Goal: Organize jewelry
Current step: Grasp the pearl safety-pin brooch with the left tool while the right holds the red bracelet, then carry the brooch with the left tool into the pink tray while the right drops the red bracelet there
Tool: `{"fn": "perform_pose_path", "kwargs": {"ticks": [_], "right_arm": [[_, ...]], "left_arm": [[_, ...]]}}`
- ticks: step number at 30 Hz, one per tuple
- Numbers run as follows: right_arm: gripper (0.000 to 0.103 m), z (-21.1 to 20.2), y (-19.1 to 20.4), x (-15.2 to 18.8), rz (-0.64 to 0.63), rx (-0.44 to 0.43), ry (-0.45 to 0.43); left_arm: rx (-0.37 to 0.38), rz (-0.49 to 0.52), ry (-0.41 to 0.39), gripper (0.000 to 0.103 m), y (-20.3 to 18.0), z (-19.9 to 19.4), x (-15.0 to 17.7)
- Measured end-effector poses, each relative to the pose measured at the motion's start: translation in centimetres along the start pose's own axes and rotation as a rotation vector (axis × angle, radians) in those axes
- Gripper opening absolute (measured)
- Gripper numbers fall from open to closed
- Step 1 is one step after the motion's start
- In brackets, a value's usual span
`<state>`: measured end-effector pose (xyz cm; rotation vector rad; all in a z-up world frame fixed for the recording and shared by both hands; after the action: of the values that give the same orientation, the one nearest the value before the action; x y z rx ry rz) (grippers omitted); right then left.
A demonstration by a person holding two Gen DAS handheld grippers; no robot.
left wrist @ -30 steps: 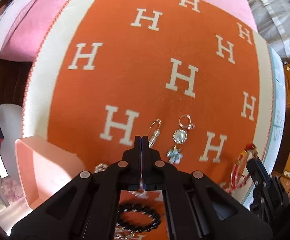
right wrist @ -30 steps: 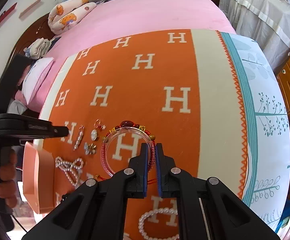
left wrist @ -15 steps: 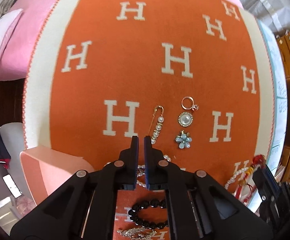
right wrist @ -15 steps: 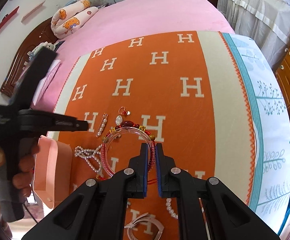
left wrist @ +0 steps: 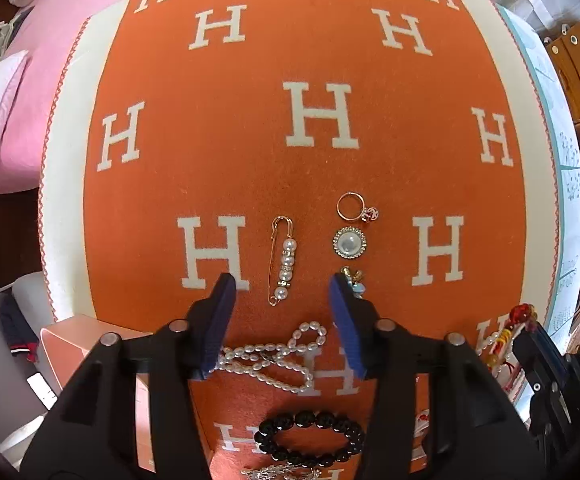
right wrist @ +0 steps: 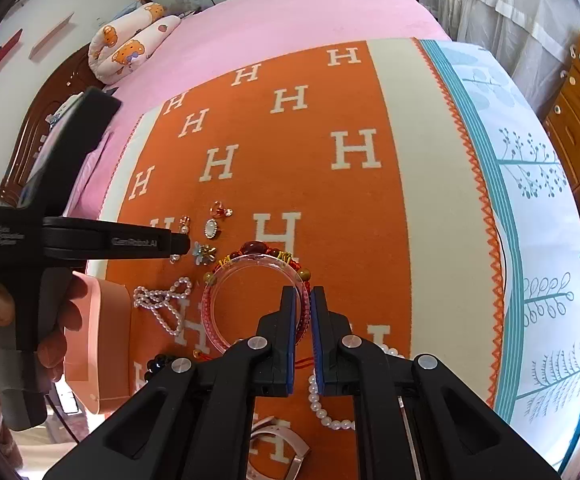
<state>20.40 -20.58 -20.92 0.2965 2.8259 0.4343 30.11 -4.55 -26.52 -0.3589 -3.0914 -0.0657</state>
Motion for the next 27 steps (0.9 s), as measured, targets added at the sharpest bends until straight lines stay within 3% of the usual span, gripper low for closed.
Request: {"fn": "perform_pose_path", "kwargs": {"ticks": [6,10,17,21,27], "right_arm": [[0.007,0.4,-0.2,-0.2,0.002,-0.004,0.004],[0.007,0.6,0.1,-0.2,0.0,-0.01,0.005],[0.007,0.9,0.0,0.1,0.004,-0.012,0.012],[0.007,1.0,-0.3,0.3,0.01,-0.016,0.013],[0.007,0.5,-0.6,0.5,0.017,-0.022,0.005]], "left_arm": [[-0.017,-0.002,0.025,0.046,0.6,0.8,0.0],[-0.03,0.004,0.043,0.037,1.0,1.5,-0.2],[-0.073,-0.004,0.042,0.035,1.3,2.6,-1.0],[-0.045,0.016,0.043,0.006,0.3,2.6,-1.1],[-0.018,-0.022,0.031,0.005,0.4,2.4,-0.7]]}}
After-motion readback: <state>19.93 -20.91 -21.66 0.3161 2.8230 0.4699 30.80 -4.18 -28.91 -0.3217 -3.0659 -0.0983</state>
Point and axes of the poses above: each gripper's, at about its wrist camera, not at the fingertips, and z roughly the way its jaws point, y to its left, x to its underside, the point moved 8 cm from there along z, roughly the way its jaws point, and after that the axes turned 9 degrees about z, right-handed, at the moved point
